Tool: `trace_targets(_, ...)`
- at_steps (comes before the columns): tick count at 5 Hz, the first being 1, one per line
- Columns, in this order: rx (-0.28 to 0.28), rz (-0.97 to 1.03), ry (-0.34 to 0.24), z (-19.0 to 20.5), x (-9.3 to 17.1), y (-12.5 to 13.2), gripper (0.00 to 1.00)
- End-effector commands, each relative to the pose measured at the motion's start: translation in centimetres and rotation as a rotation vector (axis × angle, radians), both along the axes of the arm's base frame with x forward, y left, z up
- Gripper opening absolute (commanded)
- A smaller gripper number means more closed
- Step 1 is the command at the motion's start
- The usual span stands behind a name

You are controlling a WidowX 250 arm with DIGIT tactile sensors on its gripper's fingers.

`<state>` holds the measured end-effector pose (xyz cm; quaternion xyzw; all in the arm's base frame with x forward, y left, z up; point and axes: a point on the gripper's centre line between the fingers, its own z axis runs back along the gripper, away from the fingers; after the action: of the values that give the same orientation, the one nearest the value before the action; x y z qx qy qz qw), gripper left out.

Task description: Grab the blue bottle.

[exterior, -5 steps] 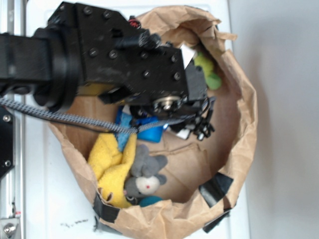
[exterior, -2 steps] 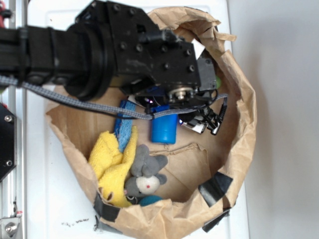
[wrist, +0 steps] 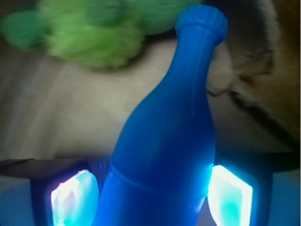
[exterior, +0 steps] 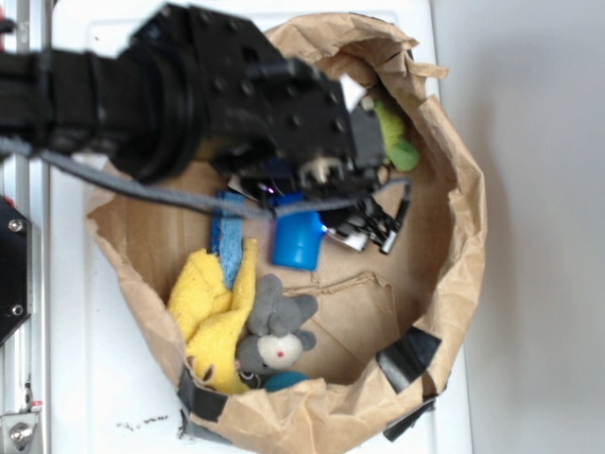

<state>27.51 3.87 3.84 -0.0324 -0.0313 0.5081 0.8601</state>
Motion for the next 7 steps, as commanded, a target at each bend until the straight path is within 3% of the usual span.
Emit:
trace_targets(1,0.007,0.002,-0.058,-0.6,0.4,1.1,1.00)
trace_targets(2,0.006,0.007,-0.050,-0.9,0.4,0.8,0.77)
trace_targets(3,0.008,0.024,-0.050,-0.8,0.6,0.8,0.00)
trace_targets(5,0.002,0.031,-0.052,-0.2,0.7,0.7,0.00)
trace_targets(7,-0.047,0.002,-0.068,3.0,0.7,-0.7,0.00)
